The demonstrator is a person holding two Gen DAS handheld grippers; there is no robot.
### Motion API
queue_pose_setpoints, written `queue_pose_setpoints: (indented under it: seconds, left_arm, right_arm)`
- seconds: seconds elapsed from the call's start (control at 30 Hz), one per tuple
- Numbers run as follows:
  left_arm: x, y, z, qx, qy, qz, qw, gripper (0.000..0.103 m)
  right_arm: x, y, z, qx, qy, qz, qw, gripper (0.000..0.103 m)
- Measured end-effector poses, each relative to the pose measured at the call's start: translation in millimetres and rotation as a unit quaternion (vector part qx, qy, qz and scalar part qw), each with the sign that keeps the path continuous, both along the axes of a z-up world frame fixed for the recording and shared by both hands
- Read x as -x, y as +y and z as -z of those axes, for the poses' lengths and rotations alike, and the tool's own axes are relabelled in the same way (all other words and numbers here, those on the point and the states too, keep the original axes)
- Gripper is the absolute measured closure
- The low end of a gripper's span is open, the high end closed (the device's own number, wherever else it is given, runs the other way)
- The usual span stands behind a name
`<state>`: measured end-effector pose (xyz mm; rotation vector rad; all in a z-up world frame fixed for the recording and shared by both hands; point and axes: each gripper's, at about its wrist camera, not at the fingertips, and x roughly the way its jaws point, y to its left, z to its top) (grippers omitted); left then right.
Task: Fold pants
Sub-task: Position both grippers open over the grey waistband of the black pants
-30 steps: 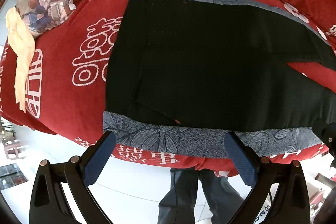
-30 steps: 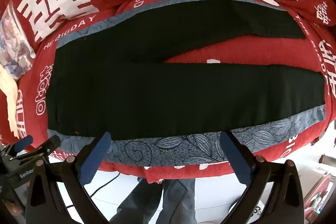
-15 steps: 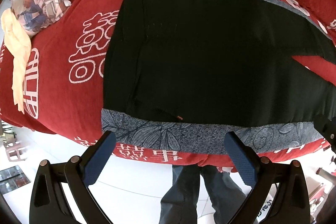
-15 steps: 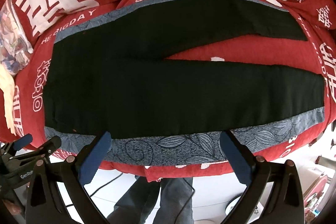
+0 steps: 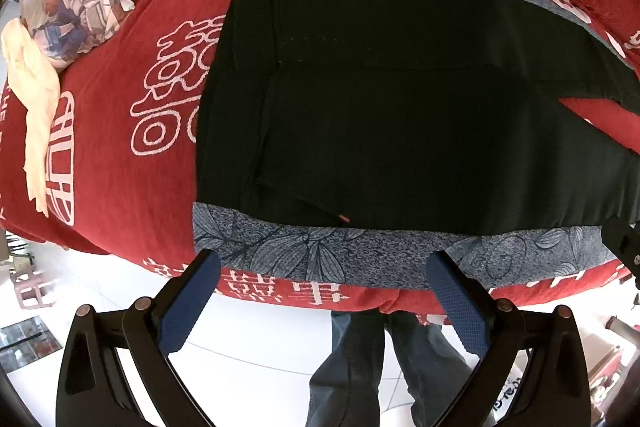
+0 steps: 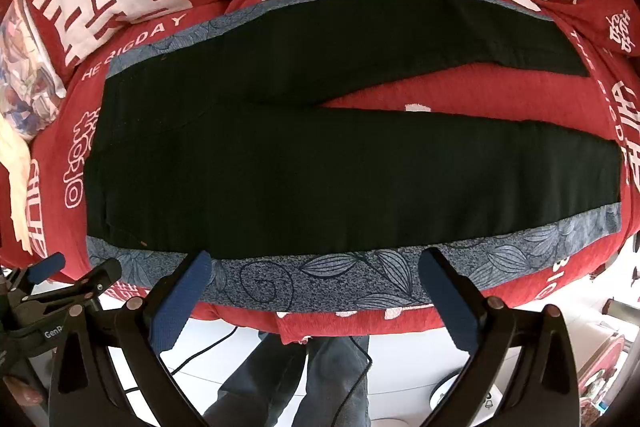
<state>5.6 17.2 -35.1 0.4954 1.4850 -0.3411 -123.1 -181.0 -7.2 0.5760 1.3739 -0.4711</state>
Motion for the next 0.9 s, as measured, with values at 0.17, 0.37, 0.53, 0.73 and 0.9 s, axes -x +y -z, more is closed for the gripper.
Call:
queue_pose_setpoints:
  seconds: [0.17, 0.37, 0.53, 0.73, 0.9]
  left_arm:
    - [0, -2, 1, -0.002, -0.002, 0.000, 1.0000, 0.000]
    - [0, -2, 0, -0.002, -0.002, 0.001, 1.0000, 0.000]
    - [2, -4, 2, -0.003, -0.001, 0.001, 1.0000, 0.000]
    - [4, -4, 4, -0.005, 0.000, -0.003, 1.0000, 0.000]
    - [6, -4, 6, -0.009, -0.002, -0.002, 1.0000, 0.000]
  right_arm:
    - [0, -1, 0, 0.000, 0.000, -0.001, 1.000, 0.000]
    - [2, -3, 0, 0.001, 0.002, -0.002, 1.000, 0.000]
    - [4, -5, 1, 0.000, 0.003, 0.001, 1.000, 0.000]
    - [10, -8, 5, -0.001, 0.005, 0.006, 1.000, 0.000]
    - [13, -9, 5, -0.004, 0.001, 0.007, 1.000, 0.000]
